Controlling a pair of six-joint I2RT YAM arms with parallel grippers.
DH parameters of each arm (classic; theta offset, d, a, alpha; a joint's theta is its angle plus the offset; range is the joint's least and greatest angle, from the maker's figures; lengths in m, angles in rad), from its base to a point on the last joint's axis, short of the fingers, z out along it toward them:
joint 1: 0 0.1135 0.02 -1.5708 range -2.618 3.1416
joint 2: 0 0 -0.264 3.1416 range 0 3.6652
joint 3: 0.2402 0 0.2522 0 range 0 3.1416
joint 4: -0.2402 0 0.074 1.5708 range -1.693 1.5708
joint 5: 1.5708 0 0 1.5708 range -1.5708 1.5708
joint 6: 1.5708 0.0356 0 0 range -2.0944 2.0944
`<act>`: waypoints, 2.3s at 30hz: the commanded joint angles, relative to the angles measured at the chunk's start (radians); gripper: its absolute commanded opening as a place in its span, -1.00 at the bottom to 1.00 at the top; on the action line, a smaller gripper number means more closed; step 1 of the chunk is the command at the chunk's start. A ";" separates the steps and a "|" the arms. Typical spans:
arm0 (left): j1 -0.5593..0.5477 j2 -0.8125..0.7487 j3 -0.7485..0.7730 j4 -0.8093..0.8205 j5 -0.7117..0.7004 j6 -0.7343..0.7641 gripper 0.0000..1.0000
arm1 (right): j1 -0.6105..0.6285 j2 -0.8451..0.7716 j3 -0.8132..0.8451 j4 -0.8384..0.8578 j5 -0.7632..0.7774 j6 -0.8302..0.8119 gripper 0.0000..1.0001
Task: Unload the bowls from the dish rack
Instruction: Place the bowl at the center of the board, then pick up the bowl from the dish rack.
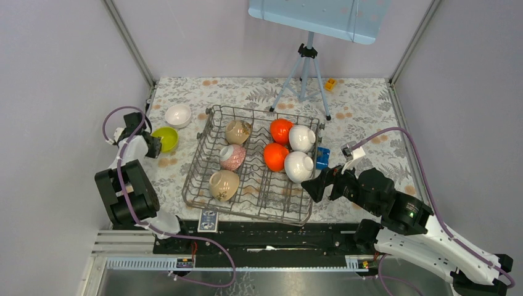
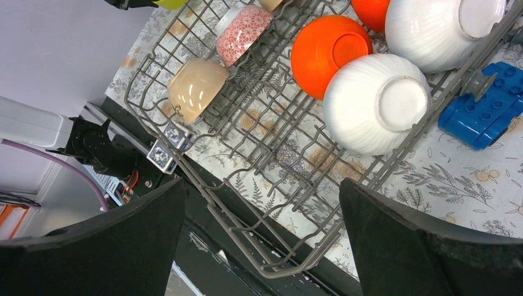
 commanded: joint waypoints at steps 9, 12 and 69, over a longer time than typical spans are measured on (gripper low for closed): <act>0.004 0.054 -0.018 0.120 -0.019 0.011 -1.00 | 0.005 -0.002 -0.009 -0.008 0.030 0.005 0.99; 0.003 0.070 -0.019 0.132 -0.016 0.014 -1.00 | 0.005 0.001 -0.014 -0.005 0.029 0.010 0.99; -1.170 -0.693 -0.168 -0.015 -0.052 0.305 0.94 | 0.005 0.233 -0.098 0.269 0.059 0.063 0.96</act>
